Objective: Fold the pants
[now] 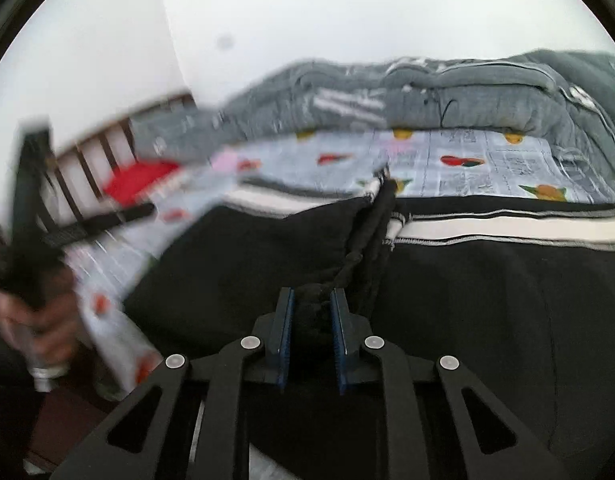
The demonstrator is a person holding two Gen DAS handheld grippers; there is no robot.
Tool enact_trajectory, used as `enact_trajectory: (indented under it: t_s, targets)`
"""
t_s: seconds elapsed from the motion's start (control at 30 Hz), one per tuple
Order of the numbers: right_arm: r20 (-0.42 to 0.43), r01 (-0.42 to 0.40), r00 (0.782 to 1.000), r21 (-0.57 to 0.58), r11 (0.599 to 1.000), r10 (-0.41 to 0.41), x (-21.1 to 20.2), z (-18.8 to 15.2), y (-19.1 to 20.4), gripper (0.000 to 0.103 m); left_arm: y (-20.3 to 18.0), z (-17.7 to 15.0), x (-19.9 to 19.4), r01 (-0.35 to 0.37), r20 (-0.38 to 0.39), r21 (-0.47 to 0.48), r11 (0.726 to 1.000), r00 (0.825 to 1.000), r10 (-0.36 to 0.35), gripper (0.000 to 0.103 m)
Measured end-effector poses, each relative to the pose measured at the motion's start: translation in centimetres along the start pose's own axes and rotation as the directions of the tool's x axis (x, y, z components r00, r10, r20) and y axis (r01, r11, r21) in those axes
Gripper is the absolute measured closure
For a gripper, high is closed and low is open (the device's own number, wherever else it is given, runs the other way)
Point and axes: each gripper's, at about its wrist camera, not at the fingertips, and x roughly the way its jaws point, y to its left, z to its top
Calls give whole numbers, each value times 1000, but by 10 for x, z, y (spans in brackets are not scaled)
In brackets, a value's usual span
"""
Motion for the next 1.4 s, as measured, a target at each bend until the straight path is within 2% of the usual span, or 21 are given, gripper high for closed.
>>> enact_trajectory:
  t_s: [0.07,0.13,0.23,0.3,0.33,0.37,0.4,0.5,0.63,0.67,0.7,0.73,0.77,0.8,0.87,0.93,1.0,1.07,1.17,1.27,1.4]
  targets:
    - [-12,5,1000,19,1000,-5,-6,-11,-4,89,14,-2,-3,6,1,-33,999,1000,-6,26]
    - [-103,46,994,-7,999,-46,11,-31,0,87,26,-6,-5,13,3,-60,998,1000,-13,26]
    - [-113,17,993,6,1000,-16,7,-34,-4,79,46,-13,-5,15,-13,-97,995,1000,-16,26]
    - [-77,-8,997,49,999,12,-4,-21,-10,67,55,-17,-6,19,-12,-104,994,1000,-20,26]
    - [-43,7,999,64,998,-4,-7,-8,-13,60,62,-20,-7,9,-11,-109,994,1000,-11,26]
    - [-29,16,999,68,998,-14,-6,-1,-14,46,67,-21,-7,7,-11,-115,993,1000,-8,26]
    - [-21,29,999,74,997,-28,-1,10,-15,41,73,-23,-7,8,-16,-130,991,1000,-11,26]
    - [-79,64,995,113,992,-55,33,31,-21,39,89,-27,-9,31,-24,-166,986,999,-36,26]
    - [-244,129,966,188,974,-81,89,33,-34,38,101,-33,-14,43,-15,-157,987,999,-46,26]
    - [-227,148,968,160,976,-109,92,33,-30,46,104,-35,-16,45,-14,-155,987,999,-48,26]
    - [-215,156,968,102,983,-131,93,34,-21,77,107,-37,-16,46,-14,-153,987,999,-49,26]
    - [-221,165,964,62,984,-148,94,34,-15,89,109,-39,-15,47,-15,-152,987,999,-50,26]
    - [-190,174,968,35,984,-164,89,37,-13,91,111,-41,-13,46,-18,-153,987,999,-50,26]
    - [-150,145,979,28,989,-140,79,42,-13,92,113,-42,-12,47,-22,-155,987,998,-50,26]
    - [-88,102,991,52,993,-97,60,49,-20,92,116,-45,-12,53,-27,-159,986,998,-58,26]
    - [-77,118,991,89,989,-111,55,52,-30,90,118,-48,-11,61,-27,-159,985,997,-66,26]
    - [-174,169,972,64,984,-156,73,46,-31,76,117,-50,-9,68,-27,-163,984,997,-74,26]
    - [-240,219,947,-6,976,-214,87,37,-26,76,115,-49,-6,76,-37,-173,982,996,-84,26]
    - [-173,249,952,-45,967,-253,60,32,-15,74,106,-47,-7,94,-43,-151,984,994,-101,26]
    - [-107,239,964,-46,970,-242,33,24,-5,62,91,-46,-7,106,-41,-111,988,993,-112,26]
    - [-160,241,953,-106,965,-256,42,-4,1,58,70,-54,0,130,-77,-84,988,988,-137,26]
